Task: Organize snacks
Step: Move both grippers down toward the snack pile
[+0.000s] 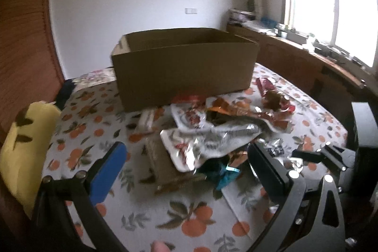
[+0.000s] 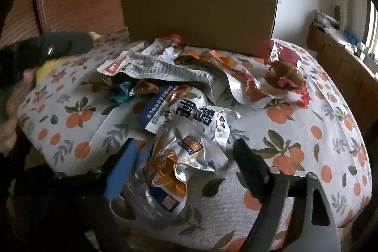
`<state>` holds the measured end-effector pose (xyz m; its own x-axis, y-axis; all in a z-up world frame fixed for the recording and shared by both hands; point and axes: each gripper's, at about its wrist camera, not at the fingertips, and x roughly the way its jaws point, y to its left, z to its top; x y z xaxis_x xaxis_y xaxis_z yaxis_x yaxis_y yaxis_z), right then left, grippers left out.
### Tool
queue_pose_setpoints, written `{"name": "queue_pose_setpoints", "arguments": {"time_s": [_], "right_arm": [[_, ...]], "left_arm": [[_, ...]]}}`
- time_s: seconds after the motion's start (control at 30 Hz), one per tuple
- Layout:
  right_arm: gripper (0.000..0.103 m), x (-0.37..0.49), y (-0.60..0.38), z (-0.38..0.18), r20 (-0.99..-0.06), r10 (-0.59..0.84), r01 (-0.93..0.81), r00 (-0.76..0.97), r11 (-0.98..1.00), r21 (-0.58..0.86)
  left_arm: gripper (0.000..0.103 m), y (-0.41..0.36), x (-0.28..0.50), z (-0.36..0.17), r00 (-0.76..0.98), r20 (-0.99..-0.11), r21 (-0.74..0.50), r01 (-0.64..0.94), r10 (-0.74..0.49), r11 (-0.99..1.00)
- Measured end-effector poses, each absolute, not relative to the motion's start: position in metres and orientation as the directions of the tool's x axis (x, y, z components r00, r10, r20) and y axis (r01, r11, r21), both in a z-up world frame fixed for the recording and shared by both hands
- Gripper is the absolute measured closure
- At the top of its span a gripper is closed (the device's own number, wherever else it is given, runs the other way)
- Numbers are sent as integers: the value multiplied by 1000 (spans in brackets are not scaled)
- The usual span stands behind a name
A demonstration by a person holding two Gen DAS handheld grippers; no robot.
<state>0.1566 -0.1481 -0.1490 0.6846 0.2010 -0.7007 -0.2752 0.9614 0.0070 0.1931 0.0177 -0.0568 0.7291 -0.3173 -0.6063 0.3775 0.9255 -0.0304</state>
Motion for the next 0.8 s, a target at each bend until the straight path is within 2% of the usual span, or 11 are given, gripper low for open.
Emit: {"name": "queue_pose_setpoints", "arguments": {"time_s": [0.03, 0.1, 0.23, 0.37, 0.57, 0.63, 0.8], "right_arm": [[34, 157, -150, -148, -699, 198, -270, 687, 963, 8], [39, 159, -152, -148, -700, 196, -266, 687, 964, 9], [44, 158, -155, -147, -693, 196, -266, 694, 964, 6], [46, 160, -161, -146, -693, 203, -265, 692, 964, 19], [46, 161, -163, -146, -690, 210, -274, 693, 961, 17], [45, 161, -162, -147, -688, 210, -275, 695, 961, 17], [45, 159, -161, -148, -686, 213, -277, 696, 961, 17]], "left_arm": [[0, 17, 200, -56, 718, -616, -29, 389, -323, 921], [0, 14, 211, -57, 702, -635, -22, 401, -323, 916], [0, 13, 234, -65, 638, -669, -101, 431, -382, 897], [1, 10, 253, -72, 604, -687, -154, 423, -404, 893], [1, -5, 266, -90, 566, -753, -107, 399, -336, 911], [2, -4, 268, -95, 545, -761, -137, 394, -352, 909], [11, 3, 270, -98, 510, -766, -208, 380, -392, 901]]}}
